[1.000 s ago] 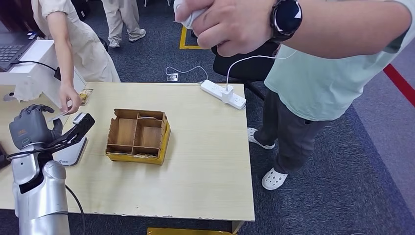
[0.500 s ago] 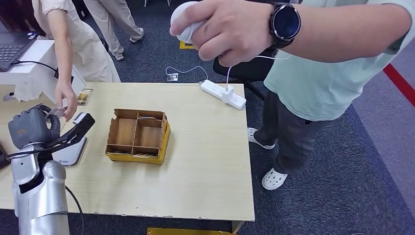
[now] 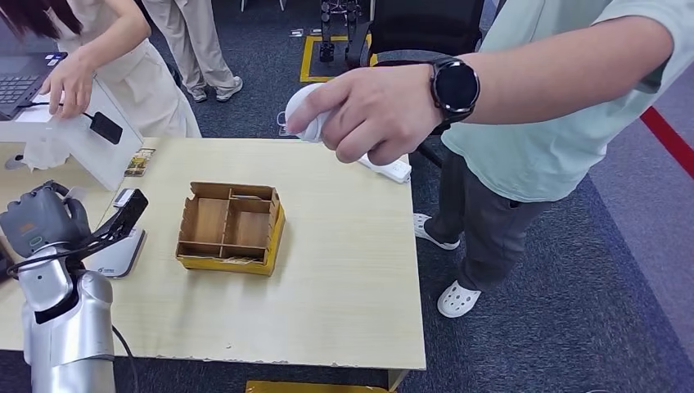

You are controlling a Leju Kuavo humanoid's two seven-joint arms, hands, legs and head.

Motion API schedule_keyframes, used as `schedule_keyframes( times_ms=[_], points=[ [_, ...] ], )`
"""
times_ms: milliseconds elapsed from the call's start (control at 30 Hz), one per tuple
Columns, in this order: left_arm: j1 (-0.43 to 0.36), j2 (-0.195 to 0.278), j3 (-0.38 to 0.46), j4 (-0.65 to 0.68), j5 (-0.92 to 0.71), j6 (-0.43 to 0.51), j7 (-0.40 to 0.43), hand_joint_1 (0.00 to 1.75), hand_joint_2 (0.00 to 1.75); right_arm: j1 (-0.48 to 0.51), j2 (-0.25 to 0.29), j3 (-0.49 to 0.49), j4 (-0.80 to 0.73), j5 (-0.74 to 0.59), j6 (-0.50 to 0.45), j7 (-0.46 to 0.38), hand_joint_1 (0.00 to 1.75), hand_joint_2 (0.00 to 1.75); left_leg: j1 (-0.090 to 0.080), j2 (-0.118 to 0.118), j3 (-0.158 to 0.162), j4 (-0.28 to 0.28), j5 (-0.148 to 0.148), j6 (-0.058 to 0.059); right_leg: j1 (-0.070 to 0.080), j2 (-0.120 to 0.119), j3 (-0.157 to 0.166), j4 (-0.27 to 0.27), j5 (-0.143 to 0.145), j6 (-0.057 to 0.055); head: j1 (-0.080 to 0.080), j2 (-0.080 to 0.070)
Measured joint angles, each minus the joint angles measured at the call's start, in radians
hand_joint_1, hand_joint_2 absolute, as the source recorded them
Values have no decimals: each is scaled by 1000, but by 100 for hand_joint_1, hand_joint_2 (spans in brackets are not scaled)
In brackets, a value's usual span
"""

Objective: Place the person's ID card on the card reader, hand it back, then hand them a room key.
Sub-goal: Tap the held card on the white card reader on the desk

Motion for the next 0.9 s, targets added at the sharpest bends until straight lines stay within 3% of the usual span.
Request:
schedule_keyframes(
  times_ms=[133,467,900],
  points=[
    [13,38,-32,35,0,19,85,175,175,0,0,0,0,0,-2,0,0,175,0,0,0,0,0,0,0,0,0,0,0,0,0,0],
    [65,103,-148,141,0,59,206,175,175,3,0,0,1,-3,-3,-3,0,175,0,0,0,0,0,0,0,0,0,0,0,0,0,0],
    [96,93,-234,264,0,71,193,175,175,3,0,0,1,-11,-4,-10,0,175,-1,0,0,0,0,0,-1,0,0,0,0,0,0,0]
  ],
)
